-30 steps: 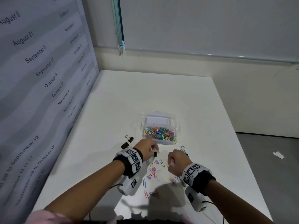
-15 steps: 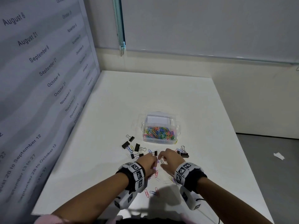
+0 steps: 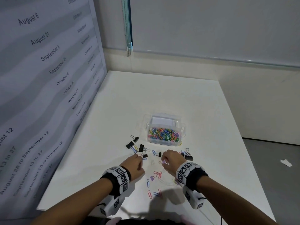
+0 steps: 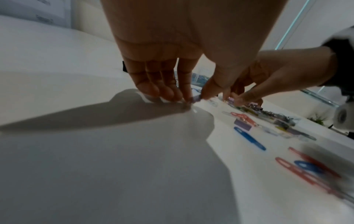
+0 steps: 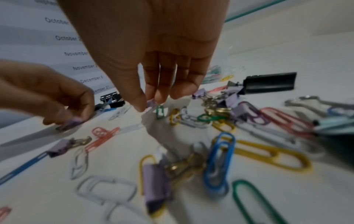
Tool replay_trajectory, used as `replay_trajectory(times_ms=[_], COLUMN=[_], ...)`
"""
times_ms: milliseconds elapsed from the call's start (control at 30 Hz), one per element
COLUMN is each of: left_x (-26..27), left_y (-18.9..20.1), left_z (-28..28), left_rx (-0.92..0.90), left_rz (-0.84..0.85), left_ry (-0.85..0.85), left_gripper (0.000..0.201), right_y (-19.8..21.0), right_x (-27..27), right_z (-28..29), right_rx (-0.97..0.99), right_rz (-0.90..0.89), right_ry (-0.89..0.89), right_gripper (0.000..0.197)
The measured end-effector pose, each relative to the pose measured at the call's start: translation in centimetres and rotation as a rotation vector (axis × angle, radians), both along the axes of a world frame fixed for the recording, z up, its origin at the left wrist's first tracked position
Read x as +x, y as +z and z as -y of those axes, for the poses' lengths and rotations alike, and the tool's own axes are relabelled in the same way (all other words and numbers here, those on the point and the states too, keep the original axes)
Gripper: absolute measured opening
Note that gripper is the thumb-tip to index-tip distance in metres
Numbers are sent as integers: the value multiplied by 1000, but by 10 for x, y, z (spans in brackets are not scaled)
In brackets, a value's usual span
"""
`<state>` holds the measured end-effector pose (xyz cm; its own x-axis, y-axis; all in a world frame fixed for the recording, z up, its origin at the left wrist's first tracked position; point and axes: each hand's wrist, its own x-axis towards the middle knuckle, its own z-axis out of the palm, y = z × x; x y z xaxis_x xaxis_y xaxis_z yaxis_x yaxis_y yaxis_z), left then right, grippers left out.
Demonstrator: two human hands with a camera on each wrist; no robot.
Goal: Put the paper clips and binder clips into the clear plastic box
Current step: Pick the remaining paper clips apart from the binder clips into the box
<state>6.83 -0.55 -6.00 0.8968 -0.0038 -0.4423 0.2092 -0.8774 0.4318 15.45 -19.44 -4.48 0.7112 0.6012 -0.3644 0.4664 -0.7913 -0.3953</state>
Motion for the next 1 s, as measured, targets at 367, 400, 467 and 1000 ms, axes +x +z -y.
replay_trajectory(times_ms=[367, 400, 467, 1000], left_x=[1, 1, 2, 1], left_y=[3, 2, 2, 5], left_z=[28, 30, 34, -11], left_rx=[-3, 6, 13, 50], left_rz=[-13, -21, -35, 14], left_ry=[-164, -166, -169, 2], left_gripper=[33, 32, 27, 14], right_y=[12, 12, 11, -1], right_x=[13, 11, 5, 2], right_z=[16, 15, 11, -20], right_rx=[29, 31, 30, 78], right_rz=[-36, -32, -18, 43], right_ry=[-182, -157, -112, -76], right_gripper=[16, 16, 20, 30])
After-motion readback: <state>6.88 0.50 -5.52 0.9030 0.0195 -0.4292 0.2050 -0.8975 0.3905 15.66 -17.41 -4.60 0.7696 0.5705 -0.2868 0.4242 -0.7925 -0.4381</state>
